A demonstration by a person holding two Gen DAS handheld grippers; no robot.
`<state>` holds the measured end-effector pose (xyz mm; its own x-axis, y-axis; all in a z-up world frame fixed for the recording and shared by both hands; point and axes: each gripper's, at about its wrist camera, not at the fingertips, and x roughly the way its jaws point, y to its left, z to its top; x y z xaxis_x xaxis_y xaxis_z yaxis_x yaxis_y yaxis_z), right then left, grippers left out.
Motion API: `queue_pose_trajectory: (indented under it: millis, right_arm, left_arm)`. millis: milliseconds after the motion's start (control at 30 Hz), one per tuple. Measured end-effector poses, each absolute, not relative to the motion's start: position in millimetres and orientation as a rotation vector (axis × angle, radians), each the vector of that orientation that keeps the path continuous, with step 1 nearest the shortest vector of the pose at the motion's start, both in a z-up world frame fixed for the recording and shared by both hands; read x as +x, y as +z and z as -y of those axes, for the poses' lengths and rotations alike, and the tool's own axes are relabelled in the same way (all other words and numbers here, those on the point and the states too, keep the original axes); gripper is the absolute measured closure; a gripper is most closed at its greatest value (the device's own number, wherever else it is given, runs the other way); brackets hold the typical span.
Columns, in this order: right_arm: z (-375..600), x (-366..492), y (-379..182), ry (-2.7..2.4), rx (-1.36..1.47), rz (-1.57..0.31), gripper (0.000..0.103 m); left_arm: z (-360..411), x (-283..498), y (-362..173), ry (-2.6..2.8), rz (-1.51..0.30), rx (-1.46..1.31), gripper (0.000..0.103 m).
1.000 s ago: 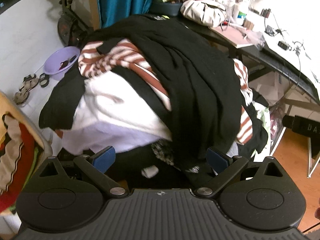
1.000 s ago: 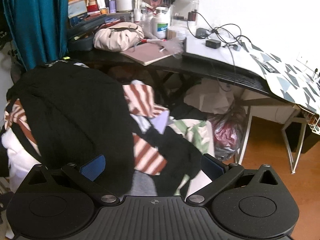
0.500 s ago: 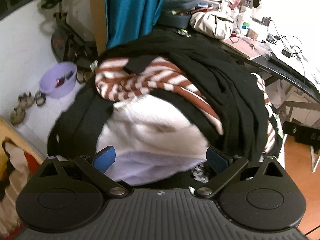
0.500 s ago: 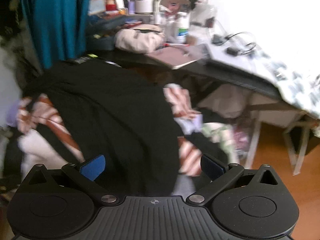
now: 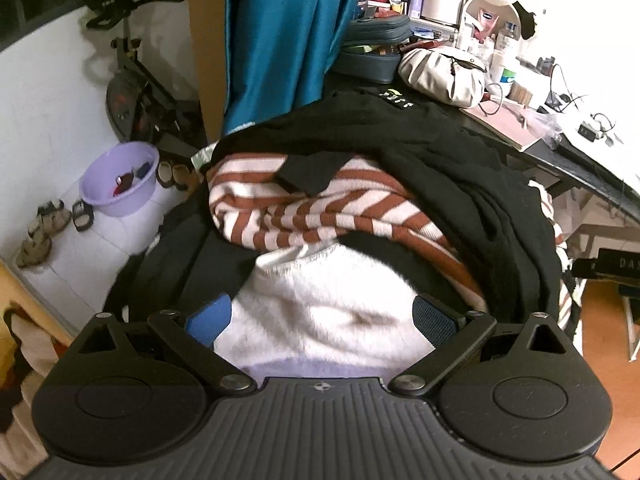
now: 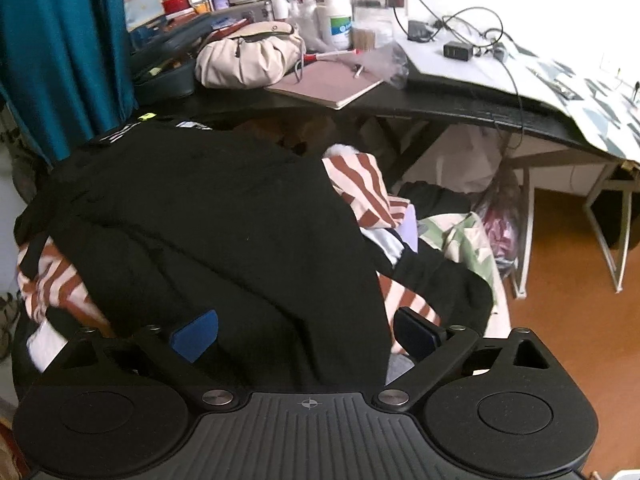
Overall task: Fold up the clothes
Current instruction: 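Reach both grippers into the heap toward the black garment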
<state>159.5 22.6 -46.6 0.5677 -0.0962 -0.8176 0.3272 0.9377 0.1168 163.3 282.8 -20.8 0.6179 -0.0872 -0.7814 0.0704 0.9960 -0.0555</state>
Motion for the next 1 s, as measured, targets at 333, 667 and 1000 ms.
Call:
queue_pose_trajectory:
  millis: [333, 667, 1000]
  right_arm:
    - [-2.5, 238.7, -69.5, -0.143, 0.242, -0.998, 0.008]
    - [23.9, 286.5, -87.8, -0.112, 0.256, -1.037, 0.008]
    - [35.5, 284.3, -98.5, -0.131, 0.286, -1.065, 0.007]
  left_arm:
    - [-254.5, 262.1, -31.3, -0.086, -0.946, -0.167, 0.004]
    - [-260.8, 347.1, -53.2, -0.077, -0.988, -0.536, 0.019]
    - [-283.0, 340.8, -57.3, -0.223, -0.910, -0.762, 0.019]
